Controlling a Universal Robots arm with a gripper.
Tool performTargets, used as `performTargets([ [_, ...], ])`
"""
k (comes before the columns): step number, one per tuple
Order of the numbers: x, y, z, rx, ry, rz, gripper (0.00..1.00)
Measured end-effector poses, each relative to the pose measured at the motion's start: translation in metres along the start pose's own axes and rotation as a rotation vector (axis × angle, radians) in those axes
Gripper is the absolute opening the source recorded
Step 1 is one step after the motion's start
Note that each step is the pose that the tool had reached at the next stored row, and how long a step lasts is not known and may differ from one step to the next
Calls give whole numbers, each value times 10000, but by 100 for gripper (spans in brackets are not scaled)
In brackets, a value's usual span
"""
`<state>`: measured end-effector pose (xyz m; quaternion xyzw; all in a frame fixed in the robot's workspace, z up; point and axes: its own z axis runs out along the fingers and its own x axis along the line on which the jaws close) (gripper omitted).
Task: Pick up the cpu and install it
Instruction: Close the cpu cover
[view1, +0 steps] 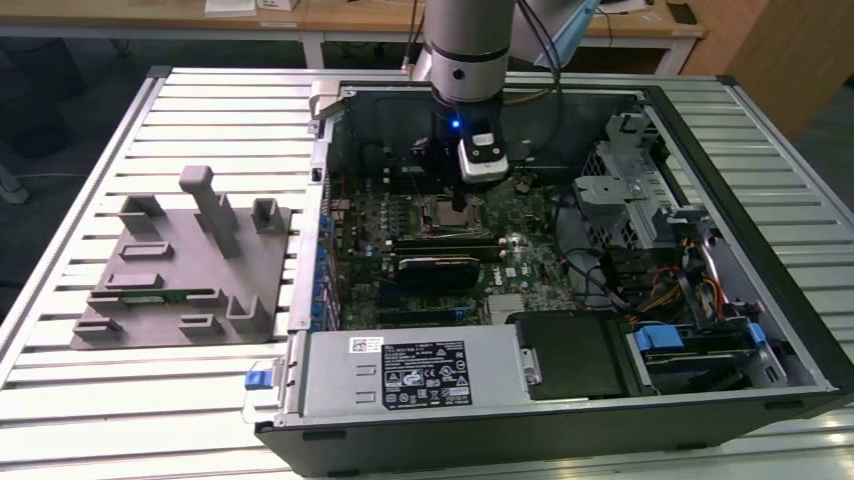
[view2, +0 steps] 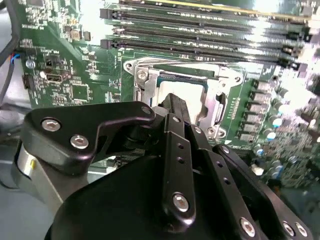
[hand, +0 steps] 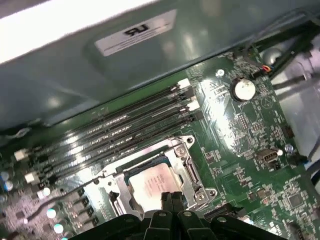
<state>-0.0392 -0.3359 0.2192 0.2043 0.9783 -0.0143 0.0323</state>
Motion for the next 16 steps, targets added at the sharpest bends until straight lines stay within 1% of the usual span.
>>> performTargets([
  [1,0,0,0,10,-11,-162,11],
  [7,1,0,2,-3,-53,-1206,11],
  [16,1,-1,12,-42,-92,-2439,11],
])
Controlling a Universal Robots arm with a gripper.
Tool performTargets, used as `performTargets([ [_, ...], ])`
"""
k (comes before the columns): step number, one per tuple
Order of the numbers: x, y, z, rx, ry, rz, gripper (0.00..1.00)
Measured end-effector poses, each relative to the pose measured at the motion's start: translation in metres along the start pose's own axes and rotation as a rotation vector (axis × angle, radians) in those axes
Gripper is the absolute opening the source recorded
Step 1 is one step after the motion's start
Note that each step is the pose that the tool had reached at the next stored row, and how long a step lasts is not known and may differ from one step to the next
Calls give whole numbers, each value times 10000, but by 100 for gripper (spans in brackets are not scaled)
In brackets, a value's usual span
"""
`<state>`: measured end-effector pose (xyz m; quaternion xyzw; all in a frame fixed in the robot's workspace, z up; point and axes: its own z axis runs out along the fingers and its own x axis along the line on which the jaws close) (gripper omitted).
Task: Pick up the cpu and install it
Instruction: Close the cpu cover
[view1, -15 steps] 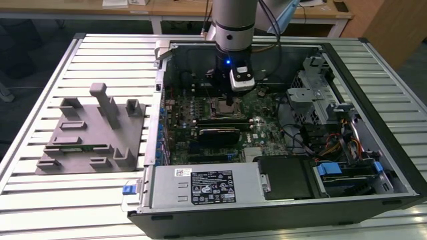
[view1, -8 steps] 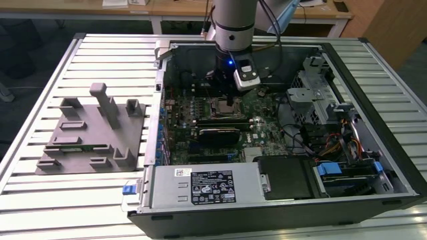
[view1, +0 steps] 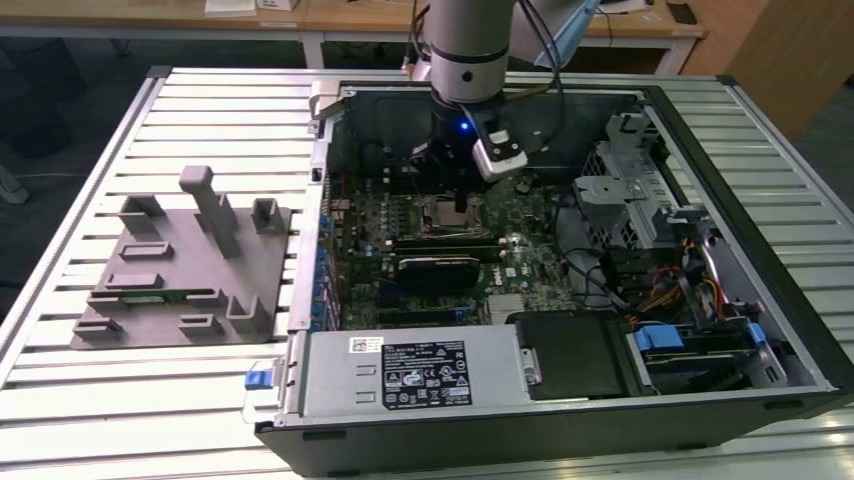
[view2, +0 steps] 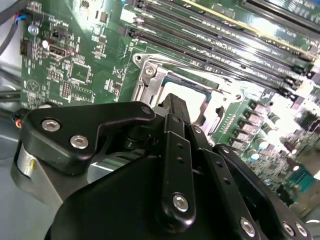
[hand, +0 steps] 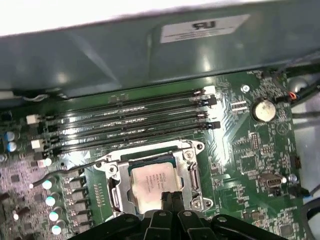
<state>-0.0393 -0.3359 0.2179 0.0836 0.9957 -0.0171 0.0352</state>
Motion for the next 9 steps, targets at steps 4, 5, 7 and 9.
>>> performTargets([
  [4,0,0,4,-6,-13,-432,11],
  [5,1,0,4,-4,-14,-446,11],
  [7,1,1,5,-5,-15,-449,11],
  [9,1,1,6,-3,0,-451,11],
])
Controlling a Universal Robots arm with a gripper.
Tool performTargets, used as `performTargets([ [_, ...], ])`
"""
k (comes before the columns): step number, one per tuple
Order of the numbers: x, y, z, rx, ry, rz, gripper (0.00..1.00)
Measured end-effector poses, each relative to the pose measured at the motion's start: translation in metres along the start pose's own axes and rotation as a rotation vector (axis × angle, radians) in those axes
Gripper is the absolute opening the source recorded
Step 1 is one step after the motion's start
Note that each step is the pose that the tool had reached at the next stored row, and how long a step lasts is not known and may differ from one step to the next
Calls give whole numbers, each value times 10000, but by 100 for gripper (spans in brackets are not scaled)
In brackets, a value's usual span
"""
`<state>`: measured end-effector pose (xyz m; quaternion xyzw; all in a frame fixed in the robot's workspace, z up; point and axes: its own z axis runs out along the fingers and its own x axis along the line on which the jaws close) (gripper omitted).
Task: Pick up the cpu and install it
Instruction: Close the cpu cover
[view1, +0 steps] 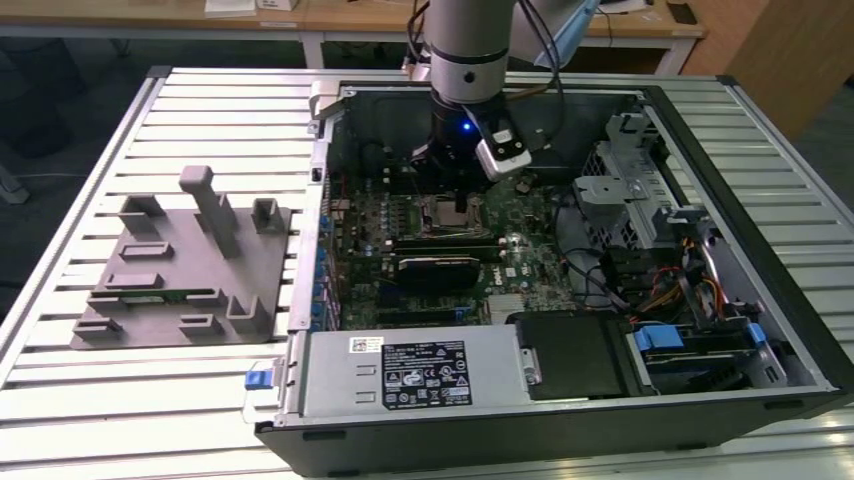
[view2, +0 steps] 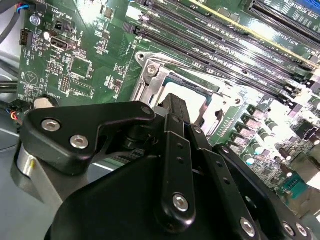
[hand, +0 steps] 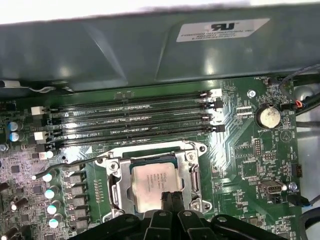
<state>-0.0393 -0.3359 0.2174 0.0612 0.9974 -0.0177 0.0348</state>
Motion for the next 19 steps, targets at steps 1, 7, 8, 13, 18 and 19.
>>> performTargets([
  [1,1,1,3,6,79,-2,11],
  [7,1,-1,14,81,650,-26,11],
  [8,1,-1,14,81,652,-25,11],
  [13,2,-2,20,75,649,-121,11],
  [18,5,-5,35,65,639,-429,11],
  [19,10,-6,36,65,638,-445,11],
])
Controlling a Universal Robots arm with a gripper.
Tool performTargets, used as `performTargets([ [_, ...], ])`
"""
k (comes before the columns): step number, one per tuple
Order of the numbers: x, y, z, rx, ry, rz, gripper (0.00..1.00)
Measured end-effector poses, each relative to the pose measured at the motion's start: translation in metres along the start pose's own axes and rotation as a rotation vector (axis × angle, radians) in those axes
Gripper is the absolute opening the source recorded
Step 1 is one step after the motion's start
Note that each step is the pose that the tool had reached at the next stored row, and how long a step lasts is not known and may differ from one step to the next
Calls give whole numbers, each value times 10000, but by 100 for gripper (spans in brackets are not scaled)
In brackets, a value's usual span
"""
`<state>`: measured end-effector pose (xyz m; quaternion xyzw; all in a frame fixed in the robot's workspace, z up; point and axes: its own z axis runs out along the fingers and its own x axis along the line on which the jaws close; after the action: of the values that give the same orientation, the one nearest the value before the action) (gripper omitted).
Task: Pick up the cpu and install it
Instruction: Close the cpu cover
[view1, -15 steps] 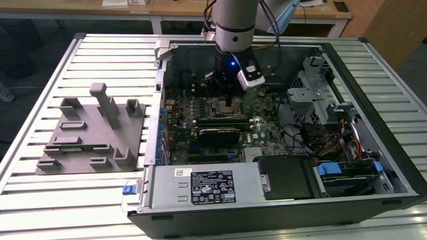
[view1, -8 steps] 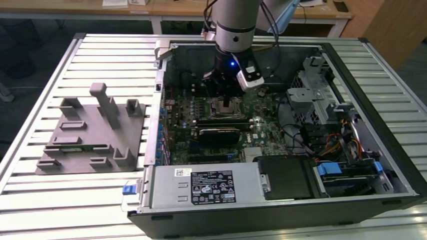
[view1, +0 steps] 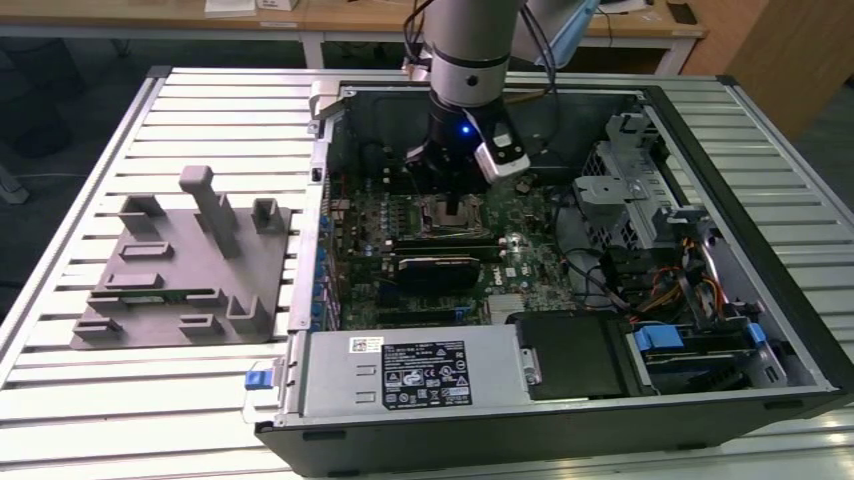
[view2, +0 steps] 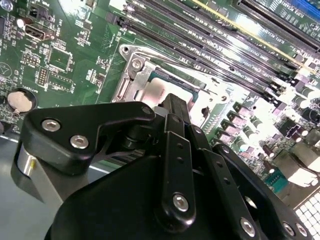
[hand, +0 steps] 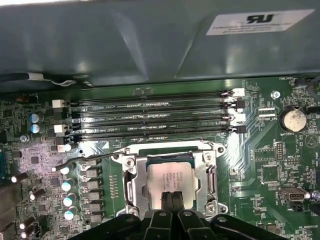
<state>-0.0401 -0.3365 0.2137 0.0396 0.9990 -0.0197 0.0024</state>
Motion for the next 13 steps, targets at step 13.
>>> performTargets([
  [13,152,-10,41,-1,-1,-8,11],
])
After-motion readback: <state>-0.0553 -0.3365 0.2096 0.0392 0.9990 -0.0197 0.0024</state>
